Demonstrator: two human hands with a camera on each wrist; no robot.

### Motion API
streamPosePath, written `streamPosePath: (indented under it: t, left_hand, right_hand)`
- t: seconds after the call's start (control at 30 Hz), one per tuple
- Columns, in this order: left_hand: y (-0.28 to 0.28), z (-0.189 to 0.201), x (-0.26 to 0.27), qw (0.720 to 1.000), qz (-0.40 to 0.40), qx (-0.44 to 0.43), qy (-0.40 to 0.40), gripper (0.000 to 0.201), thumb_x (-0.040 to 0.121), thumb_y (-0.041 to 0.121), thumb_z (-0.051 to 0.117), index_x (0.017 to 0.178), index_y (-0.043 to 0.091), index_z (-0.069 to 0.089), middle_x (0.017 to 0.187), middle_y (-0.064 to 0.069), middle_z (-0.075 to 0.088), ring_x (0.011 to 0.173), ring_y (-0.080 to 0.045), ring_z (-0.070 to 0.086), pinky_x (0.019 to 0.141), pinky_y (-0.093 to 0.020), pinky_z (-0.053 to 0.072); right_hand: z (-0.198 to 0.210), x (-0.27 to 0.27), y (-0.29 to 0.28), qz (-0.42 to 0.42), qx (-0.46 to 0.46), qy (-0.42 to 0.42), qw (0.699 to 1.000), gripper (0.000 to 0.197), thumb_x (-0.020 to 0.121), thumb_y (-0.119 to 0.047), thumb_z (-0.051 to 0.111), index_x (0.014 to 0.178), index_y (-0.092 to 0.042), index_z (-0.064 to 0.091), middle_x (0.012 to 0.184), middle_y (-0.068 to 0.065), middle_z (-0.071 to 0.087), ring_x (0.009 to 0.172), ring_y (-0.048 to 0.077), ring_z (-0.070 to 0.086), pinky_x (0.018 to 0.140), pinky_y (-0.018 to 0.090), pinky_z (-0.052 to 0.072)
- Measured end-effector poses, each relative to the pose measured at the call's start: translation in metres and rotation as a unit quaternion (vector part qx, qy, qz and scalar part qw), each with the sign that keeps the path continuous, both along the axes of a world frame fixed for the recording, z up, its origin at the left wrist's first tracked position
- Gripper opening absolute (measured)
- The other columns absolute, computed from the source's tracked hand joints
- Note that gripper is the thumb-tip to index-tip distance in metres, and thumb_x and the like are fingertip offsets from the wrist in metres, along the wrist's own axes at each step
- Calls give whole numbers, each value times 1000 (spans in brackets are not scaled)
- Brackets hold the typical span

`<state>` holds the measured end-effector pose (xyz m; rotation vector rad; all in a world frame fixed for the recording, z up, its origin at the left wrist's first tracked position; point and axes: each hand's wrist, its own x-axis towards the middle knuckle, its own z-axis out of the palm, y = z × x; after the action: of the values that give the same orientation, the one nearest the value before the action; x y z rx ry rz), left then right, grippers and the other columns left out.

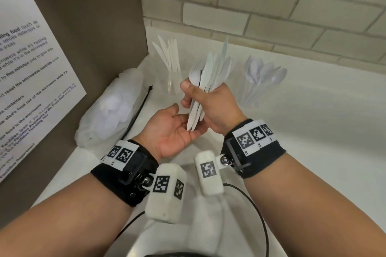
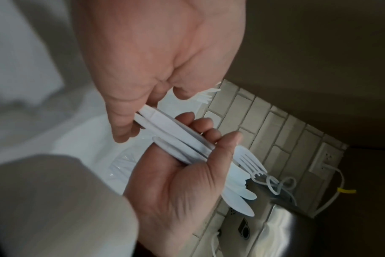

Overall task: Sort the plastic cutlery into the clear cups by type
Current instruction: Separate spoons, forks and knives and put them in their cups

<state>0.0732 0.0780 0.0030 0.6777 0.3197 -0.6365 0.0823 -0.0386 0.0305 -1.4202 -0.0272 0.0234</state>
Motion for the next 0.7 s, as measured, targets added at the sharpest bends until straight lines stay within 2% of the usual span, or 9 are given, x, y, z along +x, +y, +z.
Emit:
streamPosePath:
  t: [0.07,0.17,0.2,0.27,0.3,0.4,0.47,0.57,0.7]
  left_hand:
    - [-1,0,2,1000,11,-8,2,55,106,36,23,104,-2,62,104,-23,70,114,-34,60,102,-51,43]
    - [3,-6,8,1000,-1,-12,-8,64,99,55,19,118,15,65,123,-4,64,115,-25,59,105,-45,40]
    - [6,-7,9,1000,-17,9,-25,70,96,63,19,122,16,63,120,-2,62,109,-23,59,106,-43,36]
    - [11,-6,11,990,-10,81,-111,76,88,72,28,125,15,61,112,-6,62,100,-22,56,105,-42,32]
    - [14,-3,13,979,9,111,-172,76,85,72,38,131,15,56,118,-7,63,107,-21,55,107,-42,31]
    - [18,14,17,933,43,129,-334,93,62,56,80,141,25,40,135,-10,53,119,-21,54,94,-34,47]
    - [16,24,17,893,56,174,-411,90,57,35,90,132,31,42,130,-9,56,118,-19,58,93,-32,50]
    - [10,33,15,841,91,260,-466,55,72,8,77,117,24,50,104,-4,61,103,-18,65,94,-35,50]
    - [8,34,15,809,109,301,-492,37,87,1,61,110,26,48,88,0,57,86,-19,62,83,-34,52]
  right_hand:
    - [-2,-1,1,4,-8,-2,1000,6,86,-7,69,85,-11,64,65,3,62,63,19,61,63,31,53]
    - [-7,-1,2,9,-32,2,999,6,90,-11,65,87,-10,60,61,7,56,55,22,57,58,34,52]
    - [-7,-1,2,5,-40,-3,999,8,91,-13,64,87,-10,58,58,6,53,52,23,55,55,33,50]
    - [-7,1,-1,-8,-71,-16,997,11,91,-13,65,87,-7,57,51,-1,51,44,19,49,49,29,46]
    - [-6,0,-2,-9,-102,-21,995,12,89,-12,66,86,-5,57,47,-6,51,41,17,47,45,27,45]
    - [-9,-3,0,27,-218,-24,975,16,85,-10,70,77,-11,57,48,-7,55,37,16,48,40,25,43]
    - [-14,-5,5,74,-296,-25,952,16,84,-13,69,75,-11,57,54,1,60,37,18,54,43,24,44]
    - [-14,-8,10,110,-330,-8,937,16,82,-14,68,85,-1,59,56,9,65,42,23,62,50,26,50]
    - [-5,-13,9,132,-275,24,952,14,79,-3,72,80,-4,58,53,-2,59,42,14,60,47,21,52]
